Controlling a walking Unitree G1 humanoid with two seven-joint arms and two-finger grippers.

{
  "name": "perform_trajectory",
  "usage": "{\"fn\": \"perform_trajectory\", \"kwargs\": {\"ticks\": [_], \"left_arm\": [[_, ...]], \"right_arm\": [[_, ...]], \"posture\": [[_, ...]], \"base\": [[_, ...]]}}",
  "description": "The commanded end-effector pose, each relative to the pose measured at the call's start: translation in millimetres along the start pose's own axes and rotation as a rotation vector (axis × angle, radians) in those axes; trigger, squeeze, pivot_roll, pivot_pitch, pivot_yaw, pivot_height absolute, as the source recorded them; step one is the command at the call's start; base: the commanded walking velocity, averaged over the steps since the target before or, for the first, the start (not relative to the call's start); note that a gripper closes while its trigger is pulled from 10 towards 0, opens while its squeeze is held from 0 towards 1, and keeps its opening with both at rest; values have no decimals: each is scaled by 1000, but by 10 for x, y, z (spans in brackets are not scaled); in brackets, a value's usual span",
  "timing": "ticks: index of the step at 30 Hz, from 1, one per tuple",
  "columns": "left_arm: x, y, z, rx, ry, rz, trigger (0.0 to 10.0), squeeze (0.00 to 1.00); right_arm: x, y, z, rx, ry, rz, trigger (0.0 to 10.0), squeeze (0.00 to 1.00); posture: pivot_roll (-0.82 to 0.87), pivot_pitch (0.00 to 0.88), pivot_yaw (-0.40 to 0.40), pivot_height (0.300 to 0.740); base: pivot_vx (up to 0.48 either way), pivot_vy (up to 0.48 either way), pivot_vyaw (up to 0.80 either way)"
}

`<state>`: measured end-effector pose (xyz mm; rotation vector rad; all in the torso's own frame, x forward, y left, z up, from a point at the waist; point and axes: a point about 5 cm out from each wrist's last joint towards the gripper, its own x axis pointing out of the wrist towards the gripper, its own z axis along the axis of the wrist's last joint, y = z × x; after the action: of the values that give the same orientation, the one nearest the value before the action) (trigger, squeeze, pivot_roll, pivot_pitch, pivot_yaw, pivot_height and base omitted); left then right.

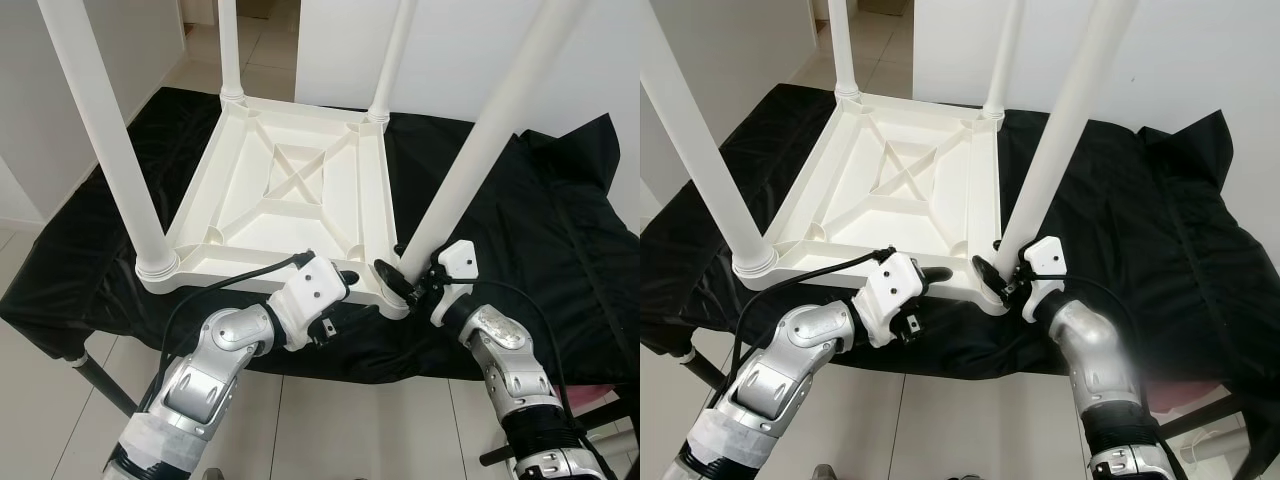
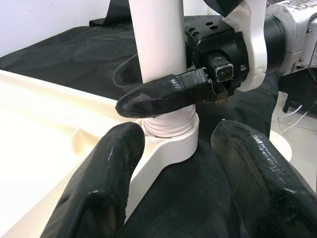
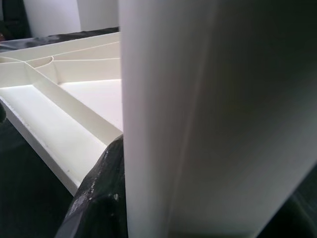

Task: Building children table

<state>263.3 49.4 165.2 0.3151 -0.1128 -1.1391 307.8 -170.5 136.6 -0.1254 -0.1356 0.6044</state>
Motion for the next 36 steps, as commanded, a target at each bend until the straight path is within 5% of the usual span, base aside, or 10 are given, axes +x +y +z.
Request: {"fn": "perform_trajectory", "kwargs": {"ticks": [1, 11, 26, 35, 36], "left_arm": [[17, 3, -8, -4, 3, 46, 10000, 0], [29, -7, -13, -9, 0, 45, 10000, 0], [-7, -7, -19, -14, 5, 61, 10000, 0], [-1, 28, -27, -8, 8, 57, 10000, 0], [-2, 35, -21, -6, 7, 59, 10000, 0]], "right_arm": [[-57, -3, -71, 32, 32, -30, 10000, 0], [7, 28, 30, 75, -11, -206, 10000, 0], [157, 634, 9, 214, 8, -641, 10000, 0], [138, 622, 80, 173, -3, -620, 10000, 0], [142, 636, 81, 183, -6, -599, 10000, 820]], "posture": [[4, 74, -78, 740], [-2, 77, -83, 740], [8, 94, -84, 740], [-9, 90, -88, 740], [-9, 90, -88, 740]], "base": [[0, 0, 0], [0, 0, 0], [0, 0, 0], [0, 0, 0], [0, 0, 0]]}}
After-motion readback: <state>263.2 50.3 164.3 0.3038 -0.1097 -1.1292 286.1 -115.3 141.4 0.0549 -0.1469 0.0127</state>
